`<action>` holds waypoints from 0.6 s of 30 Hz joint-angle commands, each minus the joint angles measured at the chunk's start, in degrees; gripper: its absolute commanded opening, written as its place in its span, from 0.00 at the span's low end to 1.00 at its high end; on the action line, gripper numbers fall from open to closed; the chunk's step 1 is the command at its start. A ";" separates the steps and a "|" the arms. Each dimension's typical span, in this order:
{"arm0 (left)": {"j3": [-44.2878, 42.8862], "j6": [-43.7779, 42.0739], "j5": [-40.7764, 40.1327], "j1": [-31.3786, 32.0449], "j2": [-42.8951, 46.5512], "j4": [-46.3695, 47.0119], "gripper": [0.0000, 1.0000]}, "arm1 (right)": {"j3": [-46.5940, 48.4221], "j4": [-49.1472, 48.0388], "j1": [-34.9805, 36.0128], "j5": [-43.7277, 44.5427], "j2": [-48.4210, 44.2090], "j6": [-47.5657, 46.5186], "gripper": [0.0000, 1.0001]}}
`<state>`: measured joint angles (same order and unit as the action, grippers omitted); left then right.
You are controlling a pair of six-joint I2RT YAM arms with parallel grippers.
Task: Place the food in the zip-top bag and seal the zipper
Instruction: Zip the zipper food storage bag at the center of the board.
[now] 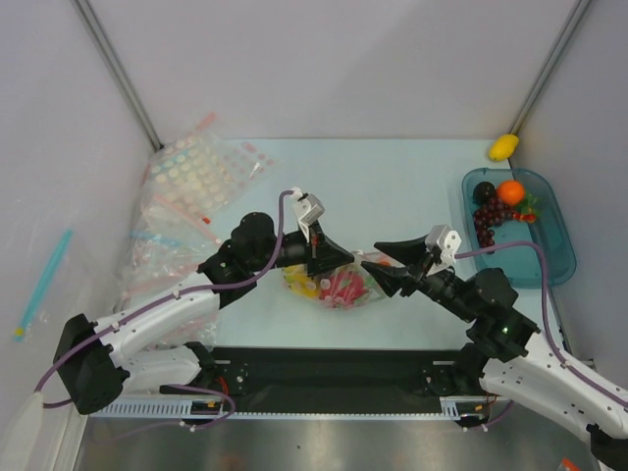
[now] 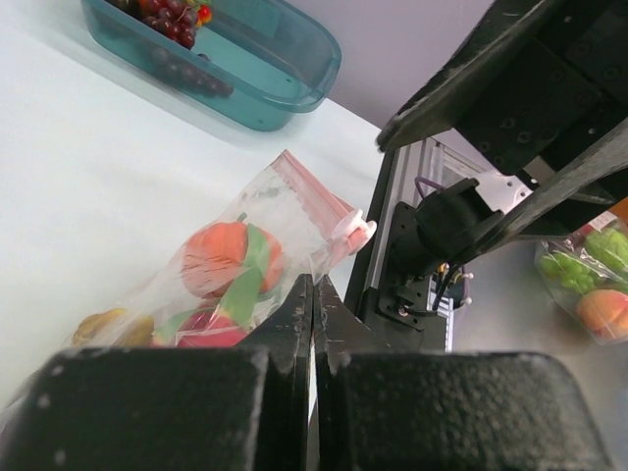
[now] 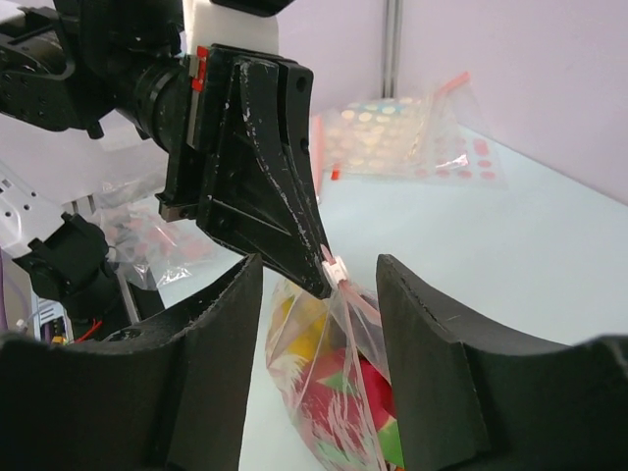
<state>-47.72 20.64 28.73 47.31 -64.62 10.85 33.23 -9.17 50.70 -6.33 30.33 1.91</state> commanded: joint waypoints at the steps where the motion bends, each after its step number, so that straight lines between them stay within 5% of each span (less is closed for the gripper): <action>1: -2.11 -1.66 1.15 0.77 2.04 2.77 0.00 | 2.01 -1.55 -0.16 -1.23 1.05 -1.74 0.55; 18: -3.16 -2.71 0.89 2.17 2.83 0.84 0.00 | 2.19 -1.55 -0.16 -1.05 4.13 -2.97 0.50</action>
<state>-47.81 19.33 29.10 49.12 -64.36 9.26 33.23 -8.84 50.70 -6.98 34.26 0.34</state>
